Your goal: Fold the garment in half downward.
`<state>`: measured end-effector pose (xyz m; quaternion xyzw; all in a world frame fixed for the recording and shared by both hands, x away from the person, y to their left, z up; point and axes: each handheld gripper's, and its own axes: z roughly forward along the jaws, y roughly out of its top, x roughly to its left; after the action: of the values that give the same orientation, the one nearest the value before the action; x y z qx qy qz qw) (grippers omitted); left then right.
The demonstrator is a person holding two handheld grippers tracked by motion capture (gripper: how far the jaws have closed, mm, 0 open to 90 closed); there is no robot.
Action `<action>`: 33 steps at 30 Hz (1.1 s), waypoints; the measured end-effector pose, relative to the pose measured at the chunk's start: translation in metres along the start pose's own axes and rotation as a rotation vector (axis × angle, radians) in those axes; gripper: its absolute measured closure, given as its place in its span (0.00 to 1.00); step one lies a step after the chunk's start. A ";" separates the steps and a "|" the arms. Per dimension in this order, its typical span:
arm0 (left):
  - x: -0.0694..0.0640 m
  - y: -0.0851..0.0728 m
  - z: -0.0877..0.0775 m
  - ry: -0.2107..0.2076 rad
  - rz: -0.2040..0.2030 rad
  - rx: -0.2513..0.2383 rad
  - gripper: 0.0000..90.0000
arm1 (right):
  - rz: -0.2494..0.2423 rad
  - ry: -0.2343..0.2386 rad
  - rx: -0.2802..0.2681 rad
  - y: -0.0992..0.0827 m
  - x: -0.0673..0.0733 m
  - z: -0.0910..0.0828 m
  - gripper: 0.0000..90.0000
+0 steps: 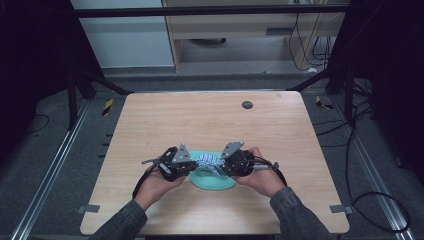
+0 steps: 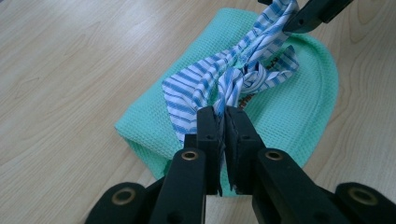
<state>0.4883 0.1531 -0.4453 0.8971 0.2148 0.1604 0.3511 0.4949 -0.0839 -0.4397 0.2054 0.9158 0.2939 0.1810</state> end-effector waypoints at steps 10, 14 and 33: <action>-0.008 -0.011 0.002 -0.013 -0.005 0.005 0.94 | -0.003 0.014 0.009 -0.009 0.013 0.003 0.81; -0.011 -0.015 0.003 -0.021 -0.012 0.004 0.95 | -0.006 0.016 0.017 -0.013 0.017 0.005 0.81; -0.013 -0.024 0.003 0.026 -0.032 -0.014 0.66 | -0.036 0.037 0.023 -0.019 0.026 0.009 0.93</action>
<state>0.4720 0.1609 -0.4665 0.8888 0.2327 0.1679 0.3572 0.4721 -0.0815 -0.4641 0.1856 0.9257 0.2840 0.1671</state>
